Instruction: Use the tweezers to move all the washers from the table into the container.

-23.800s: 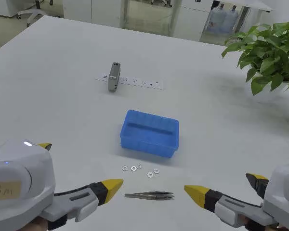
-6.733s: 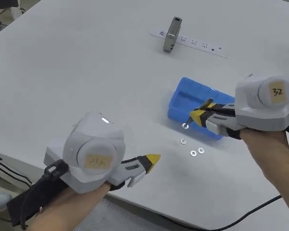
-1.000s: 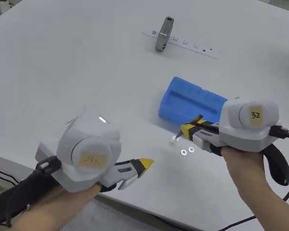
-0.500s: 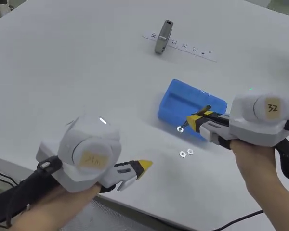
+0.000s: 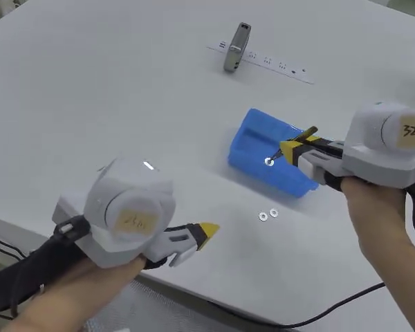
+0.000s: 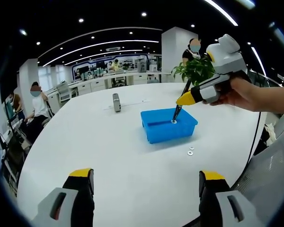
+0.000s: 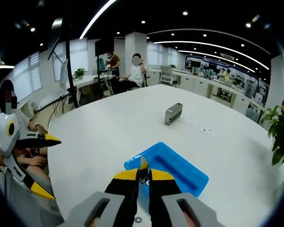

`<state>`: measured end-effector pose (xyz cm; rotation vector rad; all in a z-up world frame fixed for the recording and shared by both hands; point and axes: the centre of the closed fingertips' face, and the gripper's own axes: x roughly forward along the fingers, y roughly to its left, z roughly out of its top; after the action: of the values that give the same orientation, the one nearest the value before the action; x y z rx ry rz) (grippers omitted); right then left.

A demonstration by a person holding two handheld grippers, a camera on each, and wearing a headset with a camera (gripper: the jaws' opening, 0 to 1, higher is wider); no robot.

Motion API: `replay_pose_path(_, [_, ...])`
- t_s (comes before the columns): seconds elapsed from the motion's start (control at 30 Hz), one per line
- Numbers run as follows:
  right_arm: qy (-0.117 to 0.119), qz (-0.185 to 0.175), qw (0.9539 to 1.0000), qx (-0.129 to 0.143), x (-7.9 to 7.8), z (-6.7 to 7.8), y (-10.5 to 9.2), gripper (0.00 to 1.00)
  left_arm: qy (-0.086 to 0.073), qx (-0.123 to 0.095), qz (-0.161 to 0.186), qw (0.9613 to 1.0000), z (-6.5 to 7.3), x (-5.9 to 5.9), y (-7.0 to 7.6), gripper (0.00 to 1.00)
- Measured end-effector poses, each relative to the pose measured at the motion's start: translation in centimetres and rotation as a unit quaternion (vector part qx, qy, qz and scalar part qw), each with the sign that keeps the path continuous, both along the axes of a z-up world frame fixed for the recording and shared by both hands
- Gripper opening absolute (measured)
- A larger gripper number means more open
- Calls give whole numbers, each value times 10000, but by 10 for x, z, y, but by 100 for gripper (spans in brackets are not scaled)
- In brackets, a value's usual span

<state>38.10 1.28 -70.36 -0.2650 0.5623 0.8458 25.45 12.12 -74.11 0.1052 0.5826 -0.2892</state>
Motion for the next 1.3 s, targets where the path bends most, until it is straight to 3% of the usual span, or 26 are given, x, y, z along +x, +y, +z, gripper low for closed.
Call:
replay_pose_path(0.23, [-34,-73,9999,-76,11,-6,-1,3,39,-2,-14,10000,-1,0,0,94])
replay_pose_path(0.47, [20,-101,9996,-279,21,-23,-3,3,60,33,-33,10000,-3,0,-1,94])
replay_pose_path(0.73, [106,-48,9985,-530,19,-43,-3,3,104,96,-57,9999,-5,-1,-1,94])
replay_pose_path(1.3, [349,-147,9978,-546,18,-63,-2,3,146,114,-29,9998,-6,-2,0,93])
